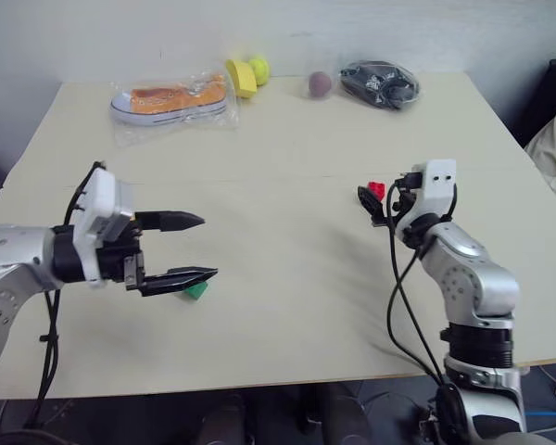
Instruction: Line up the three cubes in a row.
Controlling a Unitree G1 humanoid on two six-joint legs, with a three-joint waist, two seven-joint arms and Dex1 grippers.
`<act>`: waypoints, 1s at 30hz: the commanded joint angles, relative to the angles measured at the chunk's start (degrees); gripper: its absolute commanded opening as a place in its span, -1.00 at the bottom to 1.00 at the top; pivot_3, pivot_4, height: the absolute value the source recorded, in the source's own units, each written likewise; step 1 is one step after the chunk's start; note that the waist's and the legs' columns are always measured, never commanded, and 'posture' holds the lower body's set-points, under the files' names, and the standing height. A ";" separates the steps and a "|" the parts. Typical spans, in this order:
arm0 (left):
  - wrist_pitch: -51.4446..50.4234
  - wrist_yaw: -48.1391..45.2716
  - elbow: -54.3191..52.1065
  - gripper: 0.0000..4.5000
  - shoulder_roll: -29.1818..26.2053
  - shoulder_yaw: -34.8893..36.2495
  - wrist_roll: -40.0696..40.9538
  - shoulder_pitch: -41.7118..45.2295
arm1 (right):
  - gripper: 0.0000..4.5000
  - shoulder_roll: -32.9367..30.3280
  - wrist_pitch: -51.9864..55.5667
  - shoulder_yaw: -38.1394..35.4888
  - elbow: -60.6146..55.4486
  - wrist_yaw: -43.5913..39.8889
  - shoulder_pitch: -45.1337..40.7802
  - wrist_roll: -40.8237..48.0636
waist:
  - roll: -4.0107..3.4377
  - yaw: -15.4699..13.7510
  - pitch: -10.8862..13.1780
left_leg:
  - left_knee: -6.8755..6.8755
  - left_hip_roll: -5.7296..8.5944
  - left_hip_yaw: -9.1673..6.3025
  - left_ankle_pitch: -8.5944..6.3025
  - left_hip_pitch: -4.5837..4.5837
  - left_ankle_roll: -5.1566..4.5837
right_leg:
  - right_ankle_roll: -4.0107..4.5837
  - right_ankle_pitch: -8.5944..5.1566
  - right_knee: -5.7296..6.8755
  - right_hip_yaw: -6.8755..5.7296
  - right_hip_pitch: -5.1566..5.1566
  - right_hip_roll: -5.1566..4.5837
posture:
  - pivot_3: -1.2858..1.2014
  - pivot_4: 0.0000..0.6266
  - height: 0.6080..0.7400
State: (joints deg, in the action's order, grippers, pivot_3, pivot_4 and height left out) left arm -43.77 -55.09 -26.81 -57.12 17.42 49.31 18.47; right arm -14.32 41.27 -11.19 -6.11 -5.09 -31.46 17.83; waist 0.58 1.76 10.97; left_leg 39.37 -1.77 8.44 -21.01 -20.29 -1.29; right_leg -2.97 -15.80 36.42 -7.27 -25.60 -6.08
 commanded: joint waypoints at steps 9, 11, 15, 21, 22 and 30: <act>0.30 0.83 -1.39 0.99 1.26 -3.77 0.80 6.25 | 1.00 5.18 -12.71 -0.25 21.60 5.47 -10.77 -4.84 | 0.00 0.39 0.00 | 0.00 -0.13 0.03 0.04 0.05 0.05 | 0.00 0.00 0.02 0.29 0.00 0.40 | 0.03 -0.52 1.00; 0.38 0.91 -1.29 0.99 1.32 -3.93 0.57 6.49 | 1.00 5.48 -15.25 -0.96 26.83 6.33 -12.98 -5.25 | 0.00 0.48 0.00 | 0.00 -0.13 0.03 0.05 0.07 0.07 | 0.00 0.00 0.03 0.31 0.00 0.40 | 0.03 -0.52 1.00; 0.39 1.08 -1.54 1.00 1.12 -3.54 0.54 6.59 | 0.73 5.83 -19.40 -1.09 36.51 6.58 -16.71 -6.05 | 0.00 0.82 0.00 | 0.00 -0.16 0.03 0.06 0.05 0.08 | 0.01 -0.01 0.01 0.32 -0.01 0.37 | 0.03 -0.52 1.00; 0.55 1.66 -1.61 1.00 0.99 -2.81 0.52 6.37 | -0.19 5.91 -22.31 -0.58 39.50 6.27 -17.60 -6.60 | 0.00 1.38 0.00 | 0.00 -0.19 0.01 0.06 0.05 0.08 | 0.01 -0.01 0.02 0.33 0.00 0.34 | 0.03 -0.52 1.00; 0.59 1.63 -1.51 1.00 0.95 -2.74 0.50 6.34 | -0.33 5.96 -22.45 -0.58 39.46 6.32 -17.58 -6.61 | 0.00 1.39 0.00 | 0.00 -0.21 0.01 0.06 0.05 0.08 | 0.01 -0.01 0.02 0.33 0.00 0.34 | 0.03 -0.52 1.00; 0.89 1.68 -1.67 1.00 1.37 -3.53 0.43 6.02 | -0.32 -1.00 -23.96 5.64 29.95 -16.10 -13.03 -4.38 | -0.02 1.25 0.01 | 0.00 -0.24 0.01 0.07 0.04 0.10 | 0.01 -0.01 -0.02 0.37 0.00 0.36 | 0.03 -0.52 1.00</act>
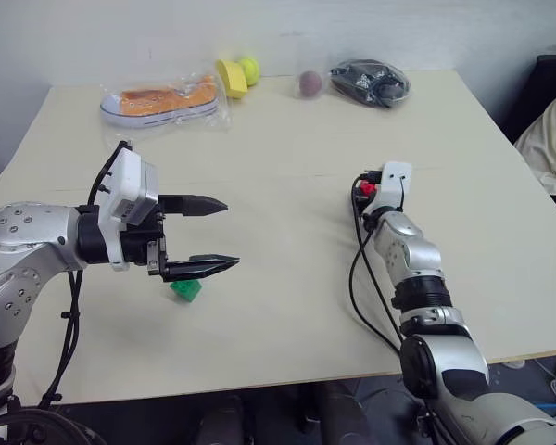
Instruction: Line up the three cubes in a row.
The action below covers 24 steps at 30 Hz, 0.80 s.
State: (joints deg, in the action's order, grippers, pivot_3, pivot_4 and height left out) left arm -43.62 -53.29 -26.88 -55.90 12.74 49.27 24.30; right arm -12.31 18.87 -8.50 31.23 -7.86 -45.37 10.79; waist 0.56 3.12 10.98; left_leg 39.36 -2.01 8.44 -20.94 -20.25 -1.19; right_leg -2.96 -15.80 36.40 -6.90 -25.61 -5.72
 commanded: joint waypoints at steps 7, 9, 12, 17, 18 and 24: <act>3.40 -2.98 -1.24 1.00 0.38 -4.00 -3.79 0.15 | -0.32 -28.68 -5.75 16.43 -30.96 -70.55 16.59 12.96 | -0.04 -2.10 0.03 | -0.02 -0.03 -0.15 -0.05 0.00 -0.01 | -0.02 0.00 -0.24 0.00 0.14 0.12 | 0.03 -0.52 1.00; 4.31 -4.50 -0.80 1.00 0.32 -5.13 -4.85 -0.34 | -0.32 -31.88 -5.40 17.50 -32.50 -77.05 18.93 14.96 | 0.00 -2.20 0.01 | 0.02 0.01 -0.09 -0.06 0.02 -0.03 | -0.12 0.07 -0.36 0.01 0.19 0.18 | 0.03 -0.52 1.00; 5.13 -6.38 -0.55 1.00 0.24 -6.31 -5.76 -0.74 | -0.32 -32.53 -6.49 18.50 -32.45 -80.08 19.82 14.36 | 0.01 -1.55 0.02 | 0.26 0.02 0.00 -0.08 0.05 -0.06 | -0.13 0.08 -0.30 0.11 0.18 0.13 | 0.03 -0.52 1.00; 4.16 -8.93 -1.51 1.00 -0.27 -8.21 -5.50 -0.15 | -0.32 -28.03 -10.82 20.45 -29.08 -77.62 18.63 10.42 | 0.01 -1.63 0.02 | 0.37 -0.10 -0.02 -0.10 0.09 0.05 | 0.02 -0.01 -0.04 0.11 0.13 0.13 | 0.03 -0.52 1.00; 4.09 -9.11 -1.78 1.00 -0.30 -8.49 -5.64 -0.07 | -0.32 -26.99 -11.90 20.80 -28.07 -76.92 18.30 9.32 | 0.01 -1.66 0.02 | 0.38 -0.10 -0.03 -0.11 0.09 0.06 | 0.02 -0.01 0.05 0.11 0.13 0.13 | 0.03 -0.52 1.00; 5.56 -11.98 -1.21 1.00 -2.08 -9.43 -8.08 -0.31 | -0.32 -22.98 -22.03 23.73 -18.47 -75.58 17.65 2.35 | 0.02 -1.93 0.01 | 0.56 -0.09 -0.06 -0.12 0.01 0.03 | 0.03 -0.01 0.07 0.07 0.12 0.10 | 0.03 -0.52 1.00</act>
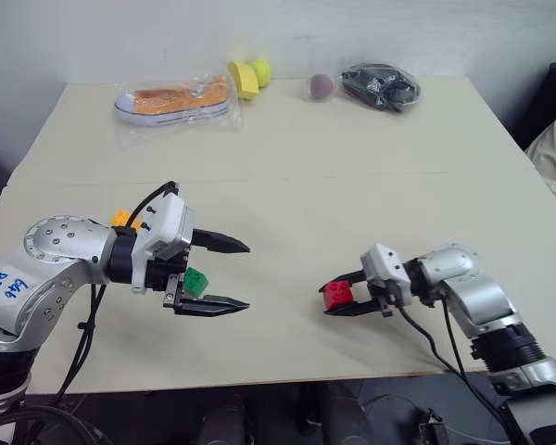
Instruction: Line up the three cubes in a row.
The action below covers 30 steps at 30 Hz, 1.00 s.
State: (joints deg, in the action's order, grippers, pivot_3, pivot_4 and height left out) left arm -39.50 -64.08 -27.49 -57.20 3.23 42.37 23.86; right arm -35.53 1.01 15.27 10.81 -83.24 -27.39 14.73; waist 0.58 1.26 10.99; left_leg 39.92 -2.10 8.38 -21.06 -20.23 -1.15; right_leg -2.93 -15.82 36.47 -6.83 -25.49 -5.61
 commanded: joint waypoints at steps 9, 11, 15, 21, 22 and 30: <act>1.14 -1.44 0.34 1.00 -0.13 0.65 -1.15 1.29 | 0.11 1.45 -6.74 0.35 4.68 1.73 -1.05 -4.24 | 0.00 0.05 0.00 | 0.08 -0.01 -0.01 -0.01 0.01 -0.02 | 0.00 0.00 0.05 0.02 0.01 -0.03 | 0.03 -0.52 1.00; 1.02 -0.76 0.43 1.00 -0.13 1.47 -1.21 0.41 | 0.39 1.40 -5.57 -0.16 3.91 2.15 -1.16 -3.82 | 0.00 0.15 0.00 | 0.08 -0.02 -0.02 -0.01 0.01 -0.01 | 0.00 0.00 0.06 0.02 0.01 -0.03 | 0.03 -0.52 1.00; -0.19 3.76 -0.75 1.00 0.24 6.85 -0.87 -4.70 | 0.98 -0.81 -2.15 -2.11 -0.60 1.60 -0.58 -1.43 | -0.02 0.19 0.01 | 0.07 -0.03 -0.02 -0.01 0.01 -0.02 | 0.00 0.00 0.08 0.02 0.01 -0.04 | 0.03 -0.52 1.00; -5.27 19.66 -6.22 1.00 6.22 24.50 -3.17 -22.13 | 0.99 -8.21 17.24 -11.25 -16.02 1.68 -0.96 13.26 | -0.14 0.24 0.08 | 0.05 -0.13 -0.06 -0.04 -0.03 -0.02 | 0.01 0.00 0.13 -0.01 -0.02 -0.05 | 0.03 -0.52 1.00; -5.79 21.68 -7.87 1.00 7.57 26.36 -3.85 -25.33 | 0.99 -9.50 20.89 -12.88 -18.25 1.93 -1.19 16.16 | -0.12 0.15 0.07 | 0.06 -0.13 -0.08 -0.06 -0.02 -0.03 | 0.01 -0.01 0.03 -0.02 -0.01 -0.06 | 0.03 -0.52 1.00; -7.08 38.66 -15.40 1.00 19.96 21.42 -10.33 -34.65 | 0.99 -14.77 37.93 -20.22 -29.86 5.18 -3.45 31.86 | -0.04 -1.37 0.02 | 0.09 -0.07 -0.08 -0.20 0.06 -0.12 | 0.03 -0.01 -0.05 -0.02 0.07 -0.27 | 0.03 -0.52 1.00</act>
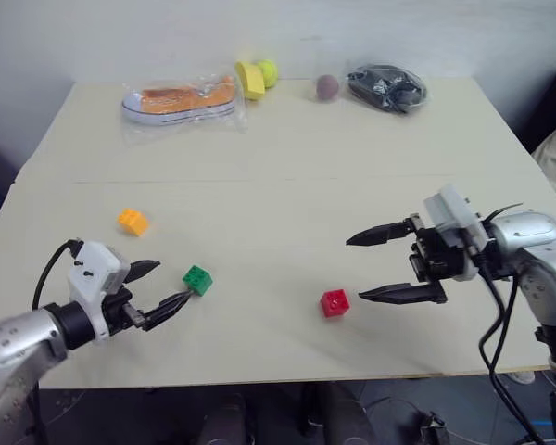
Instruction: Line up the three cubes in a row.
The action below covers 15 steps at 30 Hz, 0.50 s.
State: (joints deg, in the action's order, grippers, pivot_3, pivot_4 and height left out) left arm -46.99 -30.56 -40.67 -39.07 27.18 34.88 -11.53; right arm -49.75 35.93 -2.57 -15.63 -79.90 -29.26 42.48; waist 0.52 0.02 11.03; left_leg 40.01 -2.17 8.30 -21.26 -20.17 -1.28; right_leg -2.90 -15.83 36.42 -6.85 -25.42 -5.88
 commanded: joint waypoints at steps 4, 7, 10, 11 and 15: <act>1.89 10.90 0.39 1.00 6.23 -6.35 -7.18 1.62 | 0.99 0.04 4.17 -2.36 -5.00 4.27 -2.80 5.37 | 0.05 -0.23 -0.03 | -0.02 0.04 0.01 -0.02 -0.01 0.00 | 0.00 0.00 0.00 -0.01 -0.01 -0.03 | 0.03 -0.52 1.00; 4.25 10.04 2.71 1.00 7.34 -10.91 -8.99 3.28 | 0.99 -0.09 4.36 -2.64 -5.78 5.46 -3.09 5.90 | 0.05 -0.12 -0.03 | -0.03 0.04 0.07 -0.03 -0.02 -0.01 | 0.00 0.00 0.00 -0.05 -0.04 -0.03 | 0.03 -0.52 1.00; 5.94 9.28 5.36 1.00 7.25 -14.88 -10.99 5.20 | 0.99 -0.26 4.21 -2.92 -6.30 6.34 -2.90 6.01 | 0.06 -0.15 -0.04 | -0.01 0.04 0.09 -0.02 -0.02 -0.02 | 0.00 0.00 0.01 -0.06 -0.04 -0.03 | 0.03 -0.52 1.00; 6.48 8.90 5.97 1.00 7.27 -15.68 -11.25 5.61 | 0.99 -0.28 4.13 -2.97 -6.50 6.62 -2.74 6.04 | 0.07 -0.12 -0.04 | -0.01 0.04 0.09 -0.02 -0.02 -0.02 | 0.00 0.00 0.01 -0.07 -0.03 -0.02 | 0.03 -0.52 1.00; 7.89 8.58 8.82 1.00 7.17 -17.51 -12.64 7.37 | 0.99 -0.35 3.76 -3.16 -7.41 7.50 -1.86 6.06 | 0.07 -0.07 -0.04 | -0.02 0.03 0.09 -0.02 -0.03 -0.03 | 0.00 0.00 0.00 -0.08 -0.04 -0.02 | 0.03 -0.52 1.00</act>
State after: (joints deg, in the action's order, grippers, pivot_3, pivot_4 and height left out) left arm -40.68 -21.70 -32.10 -31.82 9.75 23.27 -4.77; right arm -49.62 40.26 -3.33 -20.81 -72.77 -31.07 47.23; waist 0.60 -0.05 10.98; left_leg 39.99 -2.14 8.39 -21.28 -20.20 -1.30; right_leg -2.90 -15.83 36.42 -6.93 -25.46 -5.90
